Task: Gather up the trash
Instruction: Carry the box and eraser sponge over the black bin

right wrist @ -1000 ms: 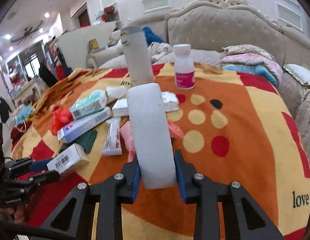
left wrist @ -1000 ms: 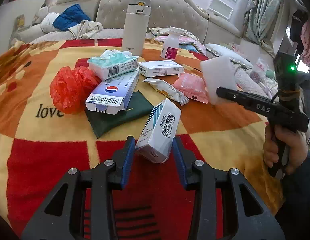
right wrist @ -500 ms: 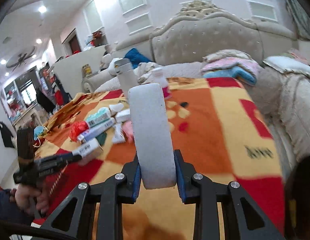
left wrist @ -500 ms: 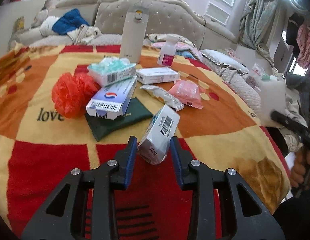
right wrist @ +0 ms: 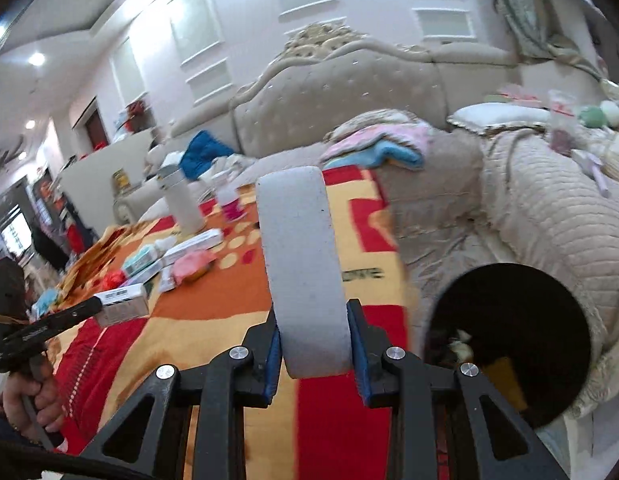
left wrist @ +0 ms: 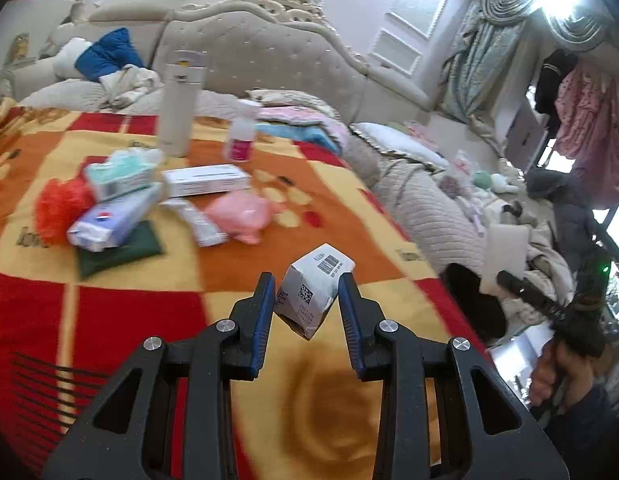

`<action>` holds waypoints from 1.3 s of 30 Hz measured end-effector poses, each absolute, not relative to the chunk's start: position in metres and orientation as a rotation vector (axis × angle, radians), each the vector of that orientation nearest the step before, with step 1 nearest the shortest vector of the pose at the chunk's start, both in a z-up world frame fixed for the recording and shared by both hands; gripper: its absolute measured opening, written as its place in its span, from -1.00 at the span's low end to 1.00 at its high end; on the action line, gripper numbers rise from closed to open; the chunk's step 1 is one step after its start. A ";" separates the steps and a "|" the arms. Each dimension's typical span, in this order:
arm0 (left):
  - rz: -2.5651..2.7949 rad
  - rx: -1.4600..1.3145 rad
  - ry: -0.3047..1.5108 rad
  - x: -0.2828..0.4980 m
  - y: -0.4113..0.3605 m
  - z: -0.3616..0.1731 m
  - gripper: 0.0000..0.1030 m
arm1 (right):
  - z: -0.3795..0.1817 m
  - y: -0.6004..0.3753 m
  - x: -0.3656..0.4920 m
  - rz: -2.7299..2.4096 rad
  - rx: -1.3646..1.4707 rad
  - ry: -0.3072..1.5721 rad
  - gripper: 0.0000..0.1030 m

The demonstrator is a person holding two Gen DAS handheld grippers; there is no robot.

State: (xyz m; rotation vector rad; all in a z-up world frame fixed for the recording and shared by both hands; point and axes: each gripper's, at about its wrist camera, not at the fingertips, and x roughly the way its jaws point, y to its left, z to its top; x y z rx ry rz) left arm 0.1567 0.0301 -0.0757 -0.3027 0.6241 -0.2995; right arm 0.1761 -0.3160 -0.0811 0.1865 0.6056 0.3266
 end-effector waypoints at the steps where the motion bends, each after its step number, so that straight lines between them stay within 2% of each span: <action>1: -0.309 -0.297 0.623 0.158 0.023 -0.073 -0.42 | -0.081 -0.325 0.174 0.307 0.197 0.602 -0.45; 23: -0.500 -0.196 0.635 0.173 -0.108 -0.066 -0.43 | -0.098 -0.411 0.161 0.065 0.283 0.656 -0.45; 39: -0.642 -0.114 0.740 0.239 -0.237 -0.098 -0.43 | -0.123 -0.455 0.172 -0.099 0.337 0.763 -0.45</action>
